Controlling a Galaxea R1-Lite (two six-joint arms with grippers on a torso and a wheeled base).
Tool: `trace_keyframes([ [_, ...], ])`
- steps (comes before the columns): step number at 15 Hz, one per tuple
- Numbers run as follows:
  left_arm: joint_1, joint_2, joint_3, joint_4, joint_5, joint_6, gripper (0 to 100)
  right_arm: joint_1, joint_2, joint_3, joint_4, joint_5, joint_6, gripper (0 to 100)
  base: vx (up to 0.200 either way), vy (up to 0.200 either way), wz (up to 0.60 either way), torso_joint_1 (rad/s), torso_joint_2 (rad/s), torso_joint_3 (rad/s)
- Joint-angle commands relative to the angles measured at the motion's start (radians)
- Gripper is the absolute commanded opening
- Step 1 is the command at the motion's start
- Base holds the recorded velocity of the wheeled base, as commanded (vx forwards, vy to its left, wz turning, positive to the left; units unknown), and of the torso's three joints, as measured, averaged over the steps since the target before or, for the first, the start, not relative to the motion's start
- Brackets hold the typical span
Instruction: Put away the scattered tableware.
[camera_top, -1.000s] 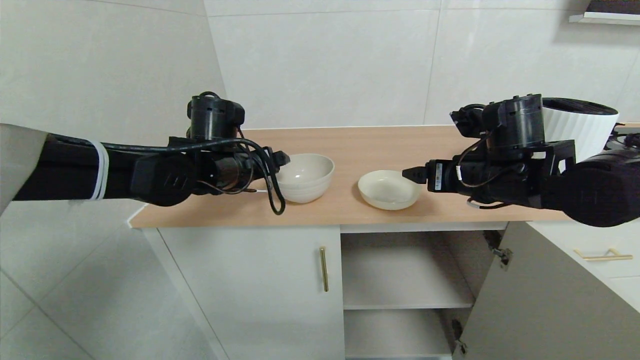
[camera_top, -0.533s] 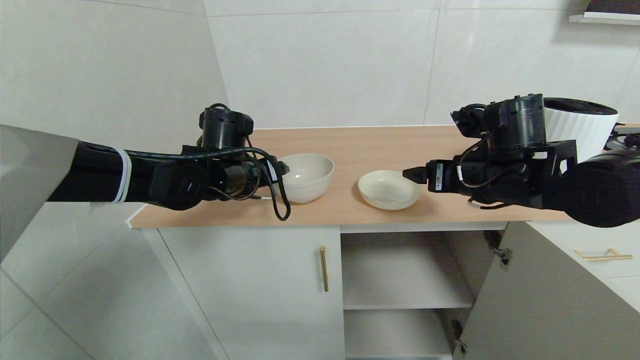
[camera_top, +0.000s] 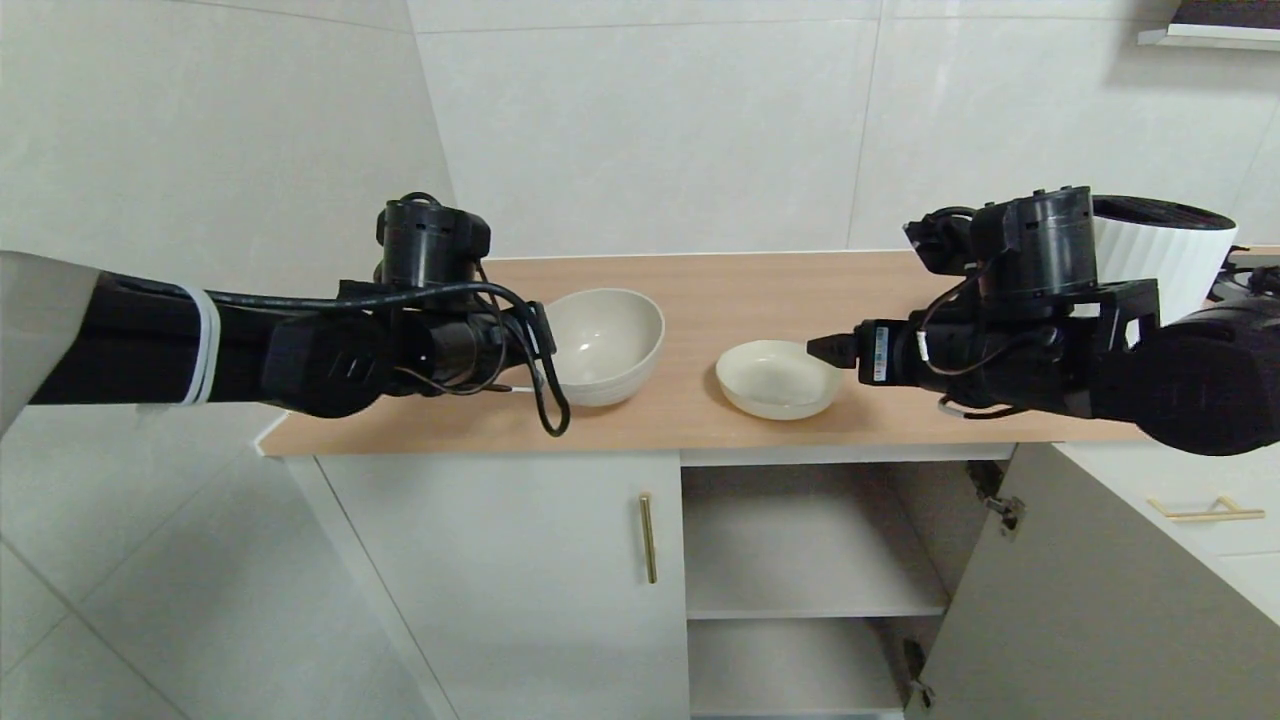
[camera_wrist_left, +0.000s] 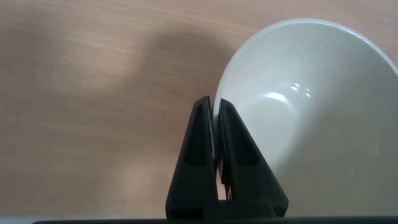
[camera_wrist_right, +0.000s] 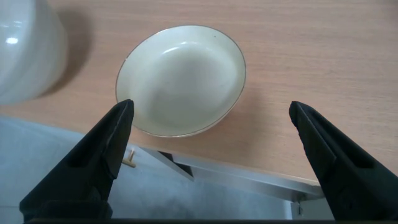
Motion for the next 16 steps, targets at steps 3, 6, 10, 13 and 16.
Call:
trace_keyframes([
  [3,-0.004,-0.084,0.056,-0.001,-0.016,0.0,0,-0.001,0.071,-0.017,0.001,-0.038,-0.003,100,0.0,0.0,0.0,0.0,0.0,0.0],
  [6,-0.004,-0.109,0.068,-0.003,-0.03,-0.001,0,-0.01,0.169,-0.083,0.001,-0.139,-0.003,100,0.0,0.0,0.0,0.0,0.0,0.0],
  [10,-0.004,-0.127,0.084,-0.004,-0.051,-0.001,0,-0.021,0.211,-0.106,0.0,-0.146,0.0,100,0.0,0.0,0.0,0.0,0.0,0.0],
  [13,-0.004,-0.127,0.084,-0.004,-0.053,-0.001,0,-0.022,0.219,-0.108,0.0,-0.146,0.0,100,0.0,0.0,0.0,0.0,0.0,0.0],
  [16,-0.004,-0.127,0.084,-0.006,-0.051,-0.001,0,-0.022,0.228,-0.108,-0.003,-0.144,0.001,0,0.0,0.0,0.0,0.0,0.0,0.0],
])
